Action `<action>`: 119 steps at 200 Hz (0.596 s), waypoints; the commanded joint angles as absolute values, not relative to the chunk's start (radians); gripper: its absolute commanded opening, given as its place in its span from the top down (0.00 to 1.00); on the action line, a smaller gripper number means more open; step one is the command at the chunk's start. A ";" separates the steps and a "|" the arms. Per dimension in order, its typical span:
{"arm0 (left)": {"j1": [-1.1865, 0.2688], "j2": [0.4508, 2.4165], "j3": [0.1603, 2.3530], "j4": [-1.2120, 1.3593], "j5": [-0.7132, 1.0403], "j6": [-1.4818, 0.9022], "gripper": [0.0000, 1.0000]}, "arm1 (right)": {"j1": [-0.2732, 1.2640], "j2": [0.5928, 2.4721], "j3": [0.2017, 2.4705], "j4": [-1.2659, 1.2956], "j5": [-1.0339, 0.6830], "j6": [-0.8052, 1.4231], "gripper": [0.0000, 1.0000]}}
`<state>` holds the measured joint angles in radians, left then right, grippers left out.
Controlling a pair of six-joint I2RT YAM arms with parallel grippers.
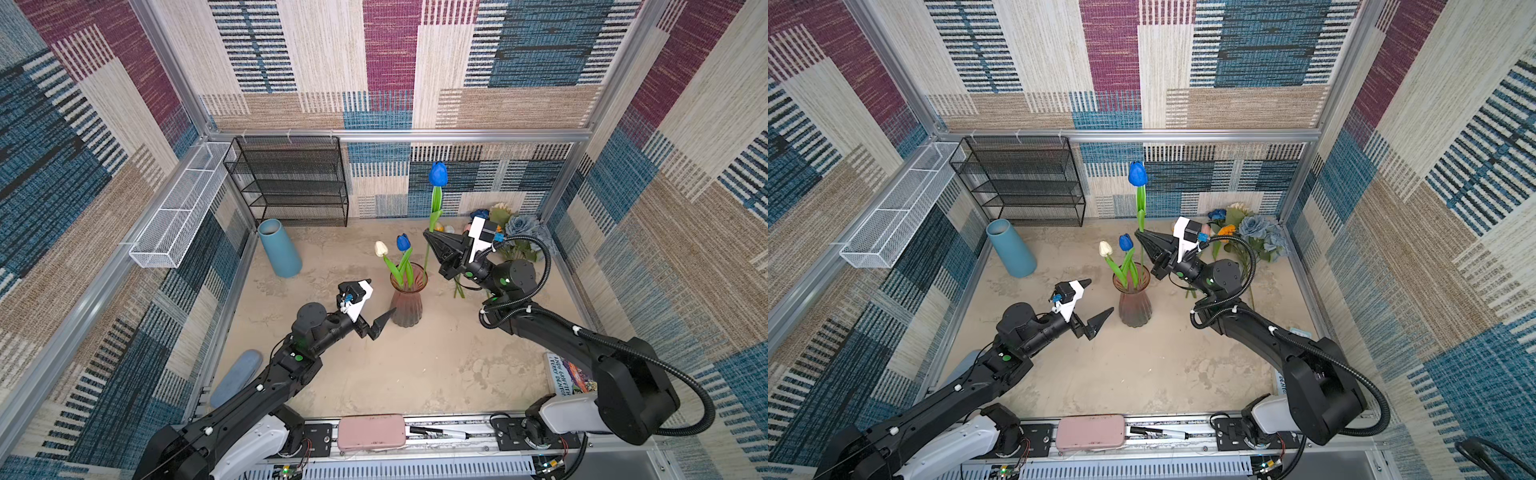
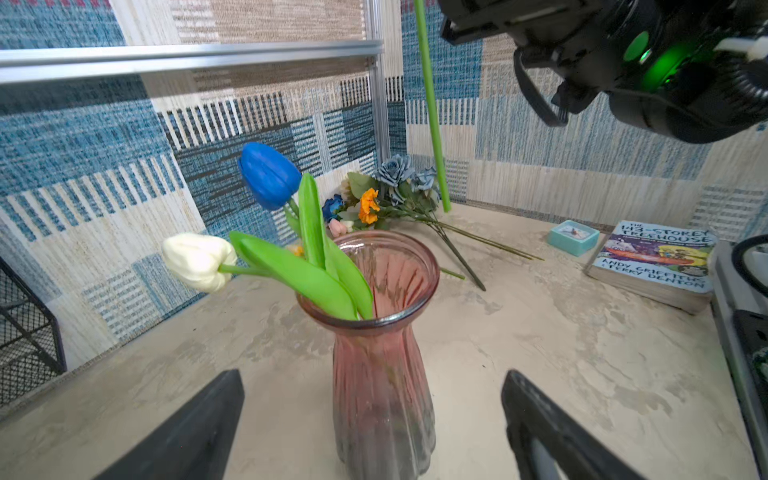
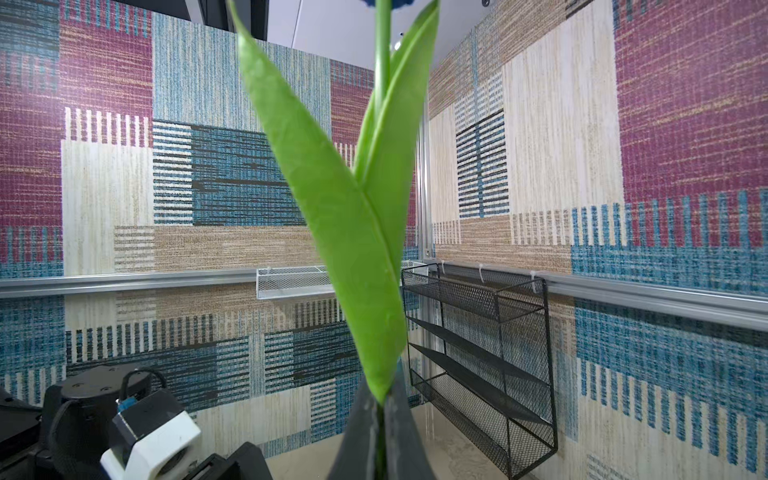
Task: Arrange the flowers into the vase
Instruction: 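Carry the blue tulip over the pink vase and lower its stem in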
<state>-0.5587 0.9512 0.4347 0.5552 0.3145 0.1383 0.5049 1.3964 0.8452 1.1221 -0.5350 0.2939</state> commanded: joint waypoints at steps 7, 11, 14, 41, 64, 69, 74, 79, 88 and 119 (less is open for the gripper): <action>-0.558 0.997 0.438 0.641 0.291 0.160 0.01 | 0.526 1.468 0.853 1.245 -0.503 0.286 1.00; -0.558 1.003 0.438 0.644 0.294 0.159 0.00 | 0.530 1.481 0.853 1.255 -0.497 0.279 1.00; -0.558 1.008 0.439 0.647 0.296 0.158 0.00 | 0.534 1.489 0.853 1.262 -0.495 0.275 1.00; -0.559 1.033 0.443 0.664 0.298 0.153 0.01 | 0.555 1.558 0.845 1.289 -0.465 0.215 1.00; -0.558 1.043 0.443 0.654 0.294 0.160 0.01 | 0.564 1.597 0.837 1.280 -0.461 0.160 1.00; -0.558 1.044 0.442 0.655 0.292 0.159 0.00 | 0.567 1.602 0.831 1.278 -0.459 0.150 1.00; -0.558 1.045 0.440 0.656 0.290 0.160 0.01 | 0.568 1.605 0.824 1.277 -0.457 0.143 1.00; -0.558 1.045 0.439 0.656 0.289 0.161 0.01 | 0.569 1.607 0.815 1.274 -0.455 0.132 1.00; -0.558 1.049 0.436 0.657 0.284 0.161 0.01 | 0.572 1.609 0.797 1.270 -0.453 0.107 1.00; -0.558 1.071 0.432 0.675 0.281 0.155 0.01 | 0.575 1.604 0.738 1.251 -0.454 0.064 0.94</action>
